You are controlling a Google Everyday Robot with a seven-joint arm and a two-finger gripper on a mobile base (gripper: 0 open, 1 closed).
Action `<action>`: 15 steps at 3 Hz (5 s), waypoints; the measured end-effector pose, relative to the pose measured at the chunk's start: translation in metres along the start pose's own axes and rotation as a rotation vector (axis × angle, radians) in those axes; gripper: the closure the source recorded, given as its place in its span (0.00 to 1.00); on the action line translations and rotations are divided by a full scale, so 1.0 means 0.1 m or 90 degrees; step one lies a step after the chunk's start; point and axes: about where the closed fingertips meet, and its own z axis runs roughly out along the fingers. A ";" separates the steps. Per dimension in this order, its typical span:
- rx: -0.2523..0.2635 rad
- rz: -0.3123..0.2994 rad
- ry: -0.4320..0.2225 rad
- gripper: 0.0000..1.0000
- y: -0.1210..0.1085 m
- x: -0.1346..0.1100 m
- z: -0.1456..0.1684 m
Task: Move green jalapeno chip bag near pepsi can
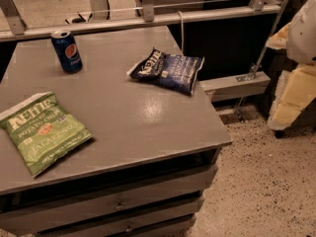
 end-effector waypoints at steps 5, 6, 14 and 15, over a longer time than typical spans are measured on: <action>-0.078 -0.056 -0.357 0.00 0.63 -2.05 0.52; -0.097 -0.043 -0.407 0.00 0.75 -2.31 0.43; -0.242 -0.039 -0.579 0.17 1.48 -4.00 2.02; -0.249 -0.030 -0.582 0.41 1.50 -4.02 2.07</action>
Offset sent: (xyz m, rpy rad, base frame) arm 0.0194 0.0446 -0.0137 0.1232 -0.0141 0.0685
